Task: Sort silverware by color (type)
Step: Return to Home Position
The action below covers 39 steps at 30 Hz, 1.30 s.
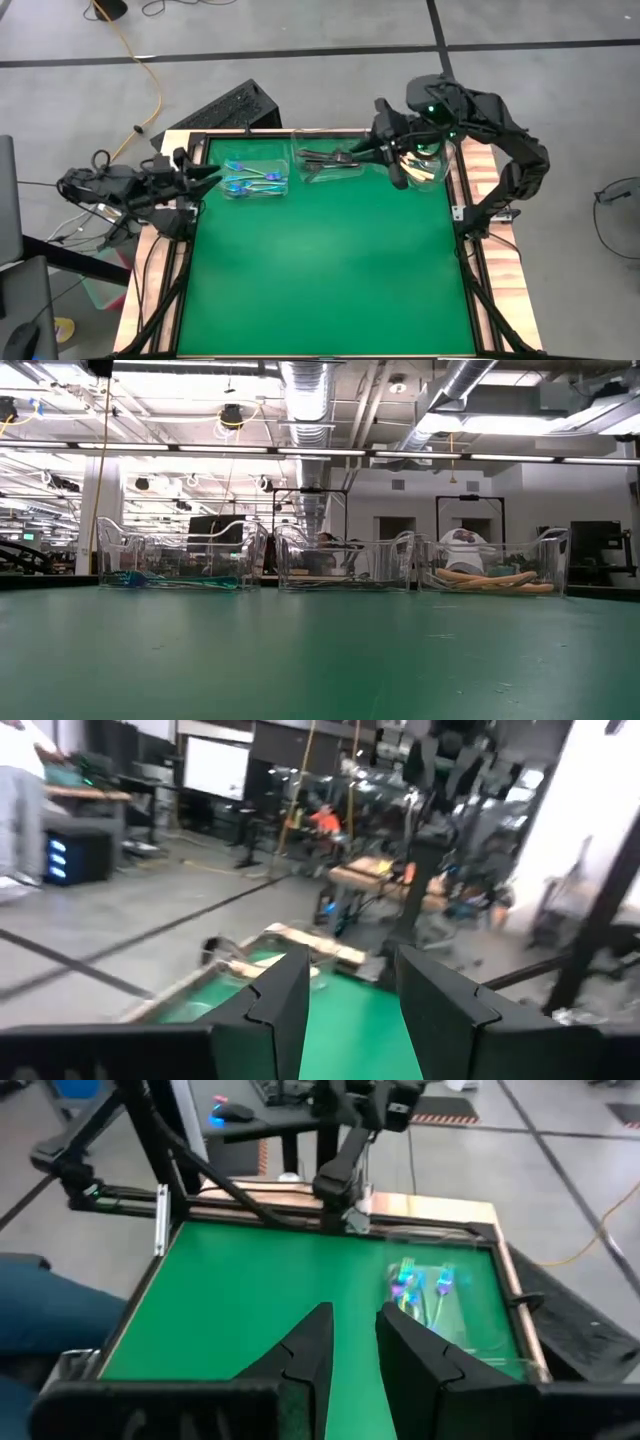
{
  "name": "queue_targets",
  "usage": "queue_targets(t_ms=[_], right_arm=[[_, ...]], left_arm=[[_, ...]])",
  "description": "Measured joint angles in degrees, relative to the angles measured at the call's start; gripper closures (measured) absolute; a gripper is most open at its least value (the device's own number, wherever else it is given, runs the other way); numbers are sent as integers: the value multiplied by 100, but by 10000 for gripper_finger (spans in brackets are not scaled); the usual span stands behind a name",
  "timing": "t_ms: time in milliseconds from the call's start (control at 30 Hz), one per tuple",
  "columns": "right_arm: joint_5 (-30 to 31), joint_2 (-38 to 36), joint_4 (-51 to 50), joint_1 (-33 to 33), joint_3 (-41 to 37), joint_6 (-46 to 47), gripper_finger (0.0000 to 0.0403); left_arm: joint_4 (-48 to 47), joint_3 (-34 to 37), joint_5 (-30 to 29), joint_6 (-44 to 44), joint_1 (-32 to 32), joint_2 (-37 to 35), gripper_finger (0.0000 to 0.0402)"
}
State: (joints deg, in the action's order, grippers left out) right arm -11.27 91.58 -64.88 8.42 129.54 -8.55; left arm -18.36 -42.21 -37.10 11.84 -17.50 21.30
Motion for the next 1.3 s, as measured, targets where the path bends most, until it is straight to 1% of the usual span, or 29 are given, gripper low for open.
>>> queue_targets(t_ms=[100, 167, 267, 367, 467, 533, 600, 733, 967, 1067, 1200, 1300], right_arm=[[-75, -149, 184, -79, -377, 13, 301], [-87, -332, 463, -94, -836, 11, 301], [-126, -764, 1171, -13, -1786, 59, 301], [-415, -1371, 2305, 171, -2995, 232, 301], [-632, -2007, 3535, 397, -4232, 515, 301], [-676, -2389, 4288, 520, -4999, 750, 301], [-736, -2758, 4928, 667, -5754, 1003, 301], [-1061, -3457, 6257, 880, -7157, 1551, 301], [-1055, -4461, 8463, 1241, -9408, 2440, 301], [-1114, -4822, 9212, 1493, -10131, 2795, 301], [-1256, -5320, 9605, 1715, -10818, 3073, 301], [-1276, -5754, 9880, 1843, -11217, 3116, 301]], left_arm=[[33, 453, 334, 330, 2, -641, 269], [167, 813, 377, 459, 0, -1048, 269], [473, 1296, 367, 487, 0, -1683, 269], [631, 1668, 391, 404, 2, -2140, 269], [484, 1717, 406, 405, 2, -2088, 269], [592, 1698, 416, 390, 0, -1970, 269], [561, 1709, 344, 377, 0, -1917, 269], [594, 1704, 365, 324, 2, -1933, 269], [561, 1806, 300, 275, 2, -1954, 269], [641, 2058, 219, 325, 2, -2054, 269], [753, 2435, 187, 604, 2, -2120, 269], [1104, 2708, 213, 643, 2, -2111, 269]])
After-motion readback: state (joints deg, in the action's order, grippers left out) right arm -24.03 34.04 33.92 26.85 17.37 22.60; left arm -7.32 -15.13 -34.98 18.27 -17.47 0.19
